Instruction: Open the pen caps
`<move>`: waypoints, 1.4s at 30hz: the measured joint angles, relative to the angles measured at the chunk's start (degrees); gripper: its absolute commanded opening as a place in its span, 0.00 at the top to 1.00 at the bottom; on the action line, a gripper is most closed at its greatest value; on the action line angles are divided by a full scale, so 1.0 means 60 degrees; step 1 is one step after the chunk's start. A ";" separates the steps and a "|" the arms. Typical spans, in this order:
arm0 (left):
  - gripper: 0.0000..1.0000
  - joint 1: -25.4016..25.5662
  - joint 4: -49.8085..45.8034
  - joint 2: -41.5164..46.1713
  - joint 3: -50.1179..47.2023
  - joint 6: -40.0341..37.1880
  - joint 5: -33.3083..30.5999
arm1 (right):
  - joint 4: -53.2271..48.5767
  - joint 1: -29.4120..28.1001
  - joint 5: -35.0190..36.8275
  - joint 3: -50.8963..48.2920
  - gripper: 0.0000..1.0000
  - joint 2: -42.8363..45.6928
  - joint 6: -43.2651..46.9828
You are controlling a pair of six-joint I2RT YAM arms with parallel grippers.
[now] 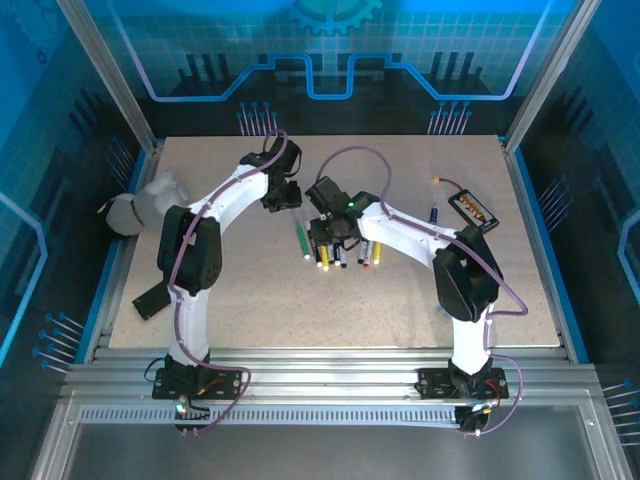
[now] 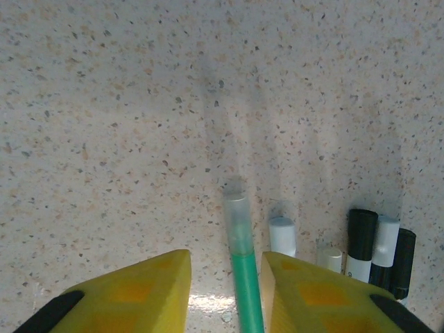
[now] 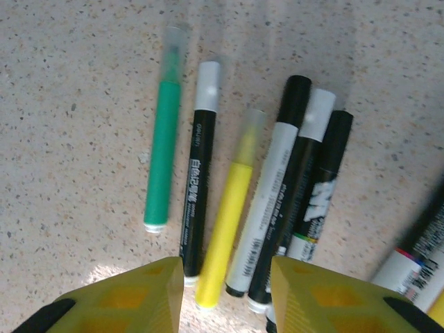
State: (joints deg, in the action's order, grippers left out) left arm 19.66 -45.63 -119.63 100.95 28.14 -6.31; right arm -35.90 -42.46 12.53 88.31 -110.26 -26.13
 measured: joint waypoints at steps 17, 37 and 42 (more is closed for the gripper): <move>0.65 0.0149 0.0164 -0.1111 -0.0015 0.0015 0.0401 | 0.0200 0.0022 -0.0219 -0.0146 0.54 -0.0022 -0.0215; 0.79 0.0266 -0.0047 -0.1679 0.0248 0.0076 0.0390 | 0.0637 0.0270 -0.0608 -0.0871 0.56 0.0313 -0.0255; 0.82 0.0266 -0.0113 -0.1698 0.0321 0.0076 0.0379 | 0.0750 0.0273 -0.0699 -0.0969 0.56 0.0324 -0.0259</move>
State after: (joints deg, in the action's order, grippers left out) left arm 21.26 -46.30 -129.82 102.87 28.60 -4.03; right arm -31.40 -40.82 8.34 82.50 -108.31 -27.68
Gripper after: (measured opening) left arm 0.194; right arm 0.439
